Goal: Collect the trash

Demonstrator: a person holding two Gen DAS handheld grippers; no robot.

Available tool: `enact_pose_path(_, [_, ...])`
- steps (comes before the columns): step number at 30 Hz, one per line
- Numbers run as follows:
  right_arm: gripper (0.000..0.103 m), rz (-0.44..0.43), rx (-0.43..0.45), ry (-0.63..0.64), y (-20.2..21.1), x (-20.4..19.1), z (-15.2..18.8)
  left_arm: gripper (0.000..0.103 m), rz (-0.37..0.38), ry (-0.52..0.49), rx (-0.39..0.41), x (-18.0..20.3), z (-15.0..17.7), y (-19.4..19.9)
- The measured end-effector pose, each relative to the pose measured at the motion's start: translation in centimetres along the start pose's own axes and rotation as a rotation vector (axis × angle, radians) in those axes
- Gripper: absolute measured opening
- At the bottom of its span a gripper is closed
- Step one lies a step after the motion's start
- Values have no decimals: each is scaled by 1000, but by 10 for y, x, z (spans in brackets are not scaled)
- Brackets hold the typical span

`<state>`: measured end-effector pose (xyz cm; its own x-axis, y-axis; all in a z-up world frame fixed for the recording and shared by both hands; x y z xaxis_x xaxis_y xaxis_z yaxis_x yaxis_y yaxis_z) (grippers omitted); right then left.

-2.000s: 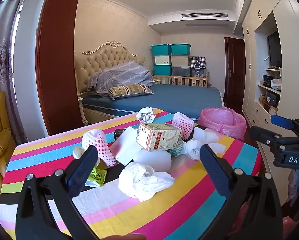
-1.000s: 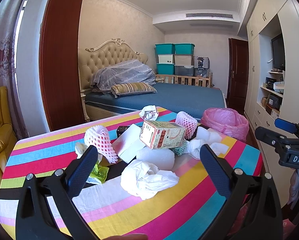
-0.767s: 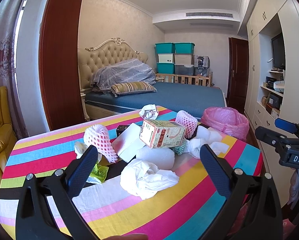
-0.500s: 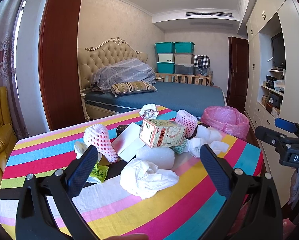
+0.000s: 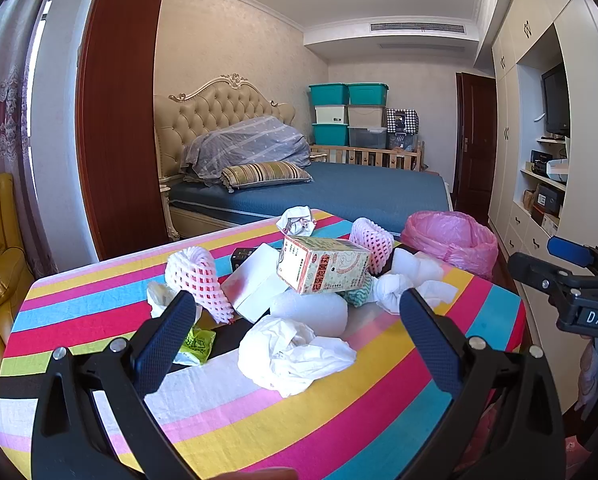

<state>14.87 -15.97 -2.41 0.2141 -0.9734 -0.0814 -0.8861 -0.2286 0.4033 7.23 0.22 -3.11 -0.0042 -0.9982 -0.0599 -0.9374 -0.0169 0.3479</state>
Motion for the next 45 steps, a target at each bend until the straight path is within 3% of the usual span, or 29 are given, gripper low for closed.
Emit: enact_pose_path(45, [96, -3, -14, -13, -3, -3, 6, 99, 3, 2, -10, 2, 5, -1])
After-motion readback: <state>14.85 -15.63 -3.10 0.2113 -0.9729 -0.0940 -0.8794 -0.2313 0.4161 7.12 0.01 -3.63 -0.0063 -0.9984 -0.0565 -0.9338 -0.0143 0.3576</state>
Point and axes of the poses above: each gripper's, at about its wrist camera, not at the fingertips, and y roughly against the way its jaws point, x to its right, z to its underside, the point moved 8 cm from there along -y, roughly the way its jaws point, and after that the axes turned 2 degrees about -y, right-handed, at the moved point
